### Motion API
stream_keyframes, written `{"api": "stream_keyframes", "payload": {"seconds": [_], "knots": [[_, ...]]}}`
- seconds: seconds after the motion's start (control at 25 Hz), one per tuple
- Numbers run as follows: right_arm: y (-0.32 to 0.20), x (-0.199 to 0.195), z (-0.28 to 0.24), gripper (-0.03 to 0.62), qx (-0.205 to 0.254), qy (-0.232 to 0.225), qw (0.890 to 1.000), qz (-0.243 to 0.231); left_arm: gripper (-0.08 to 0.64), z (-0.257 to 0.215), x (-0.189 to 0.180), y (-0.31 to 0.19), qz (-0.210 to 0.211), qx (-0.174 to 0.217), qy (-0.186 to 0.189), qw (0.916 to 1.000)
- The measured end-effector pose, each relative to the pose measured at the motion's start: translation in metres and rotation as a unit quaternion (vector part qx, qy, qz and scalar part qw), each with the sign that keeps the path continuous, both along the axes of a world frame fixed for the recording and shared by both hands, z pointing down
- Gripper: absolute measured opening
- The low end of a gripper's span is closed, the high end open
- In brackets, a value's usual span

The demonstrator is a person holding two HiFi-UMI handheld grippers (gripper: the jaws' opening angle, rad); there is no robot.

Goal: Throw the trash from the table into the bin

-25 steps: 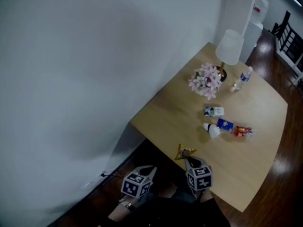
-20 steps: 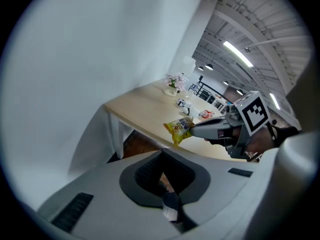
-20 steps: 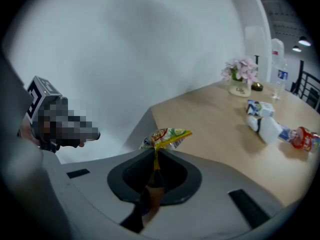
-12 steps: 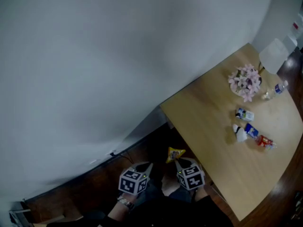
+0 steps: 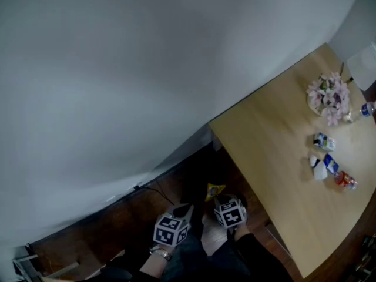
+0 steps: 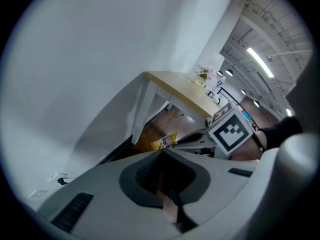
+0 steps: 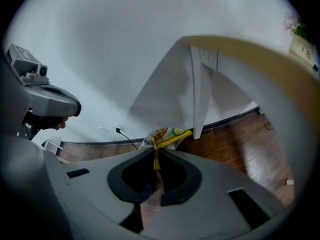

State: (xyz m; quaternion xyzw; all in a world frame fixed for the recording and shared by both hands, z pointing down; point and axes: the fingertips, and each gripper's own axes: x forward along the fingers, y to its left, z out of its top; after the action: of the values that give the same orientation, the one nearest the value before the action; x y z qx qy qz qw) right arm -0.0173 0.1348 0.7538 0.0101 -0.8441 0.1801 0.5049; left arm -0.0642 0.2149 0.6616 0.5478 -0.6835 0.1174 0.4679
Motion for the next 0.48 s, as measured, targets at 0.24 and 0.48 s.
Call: {"api": "stream_keyframes", "payload": {"seconds": [0.24, 0.48], "knots": [[0.015, -0.020, 0.083, 0.031, -0.005, 0.037, 0.999, -0.006, 0.003, 0.044, -0.005, 0.013, -0.014, -0.017, 0.030, 0.9993], [0.021, -0.029, 0.133, 0.031, -0.011, 0.066, 0.998, 0.004, 0.002, 0.062, -0.003, 0.024, -0.002, -0.034, 0.044, 0.9984]]}}
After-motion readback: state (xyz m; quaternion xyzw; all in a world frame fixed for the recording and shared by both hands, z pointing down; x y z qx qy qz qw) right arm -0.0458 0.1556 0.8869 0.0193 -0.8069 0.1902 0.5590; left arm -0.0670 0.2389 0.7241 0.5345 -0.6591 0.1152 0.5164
